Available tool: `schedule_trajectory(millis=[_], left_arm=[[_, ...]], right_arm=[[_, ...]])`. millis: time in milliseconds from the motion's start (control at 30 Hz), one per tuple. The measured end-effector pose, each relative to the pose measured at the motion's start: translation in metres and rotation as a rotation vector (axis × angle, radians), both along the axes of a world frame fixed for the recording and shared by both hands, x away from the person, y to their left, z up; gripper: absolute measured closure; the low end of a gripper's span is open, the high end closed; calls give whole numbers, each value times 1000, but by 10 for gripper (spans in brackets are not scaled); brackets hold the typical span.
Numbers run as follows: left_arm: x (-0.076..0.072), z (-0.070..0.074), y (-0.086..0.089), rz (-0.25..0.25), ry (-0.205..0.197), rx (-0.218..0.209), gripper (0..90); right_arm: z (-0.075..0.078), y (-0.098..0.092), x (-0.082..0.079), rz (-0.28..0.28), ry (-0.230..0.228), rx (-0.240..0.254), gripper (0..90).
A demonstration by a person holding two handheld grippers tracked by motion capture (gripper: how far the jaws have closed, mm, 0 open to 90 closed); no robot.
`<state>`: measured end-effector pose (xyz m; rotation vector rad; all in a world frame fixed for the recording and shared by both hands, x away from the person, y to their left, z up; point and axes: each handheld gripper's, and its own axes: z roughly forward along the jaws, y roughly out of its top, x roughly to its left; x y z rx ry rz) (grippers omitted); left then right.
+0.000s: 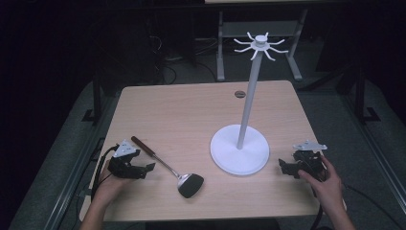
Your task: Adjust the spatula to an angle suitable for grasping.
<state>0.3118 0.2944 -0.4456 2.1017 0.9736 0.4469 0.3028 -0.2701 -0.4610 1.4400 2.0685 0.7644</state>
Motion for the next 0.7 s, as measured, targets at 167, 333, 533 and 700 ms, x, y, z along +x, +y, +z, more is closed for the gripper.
schedule_trajectory(millis=[167, 333, 533, 700], left_arm=[[1, 1, 1, 2, 1, 2, 157], [2, 1, 3, 16, 5, 0, 157], [5, 6, 13, 82, 9, -11, 163], [10, 12, 25, 142, -3, -1, 163]], right_arm=[[1, -1, -1, 3, 7, 11, 145], [1, -3, -1, -1, 8, 28, 145], [2, -6, 0, -13, 9, 51, 145], [2, -8, 0, -16, 9, 61, 146]])
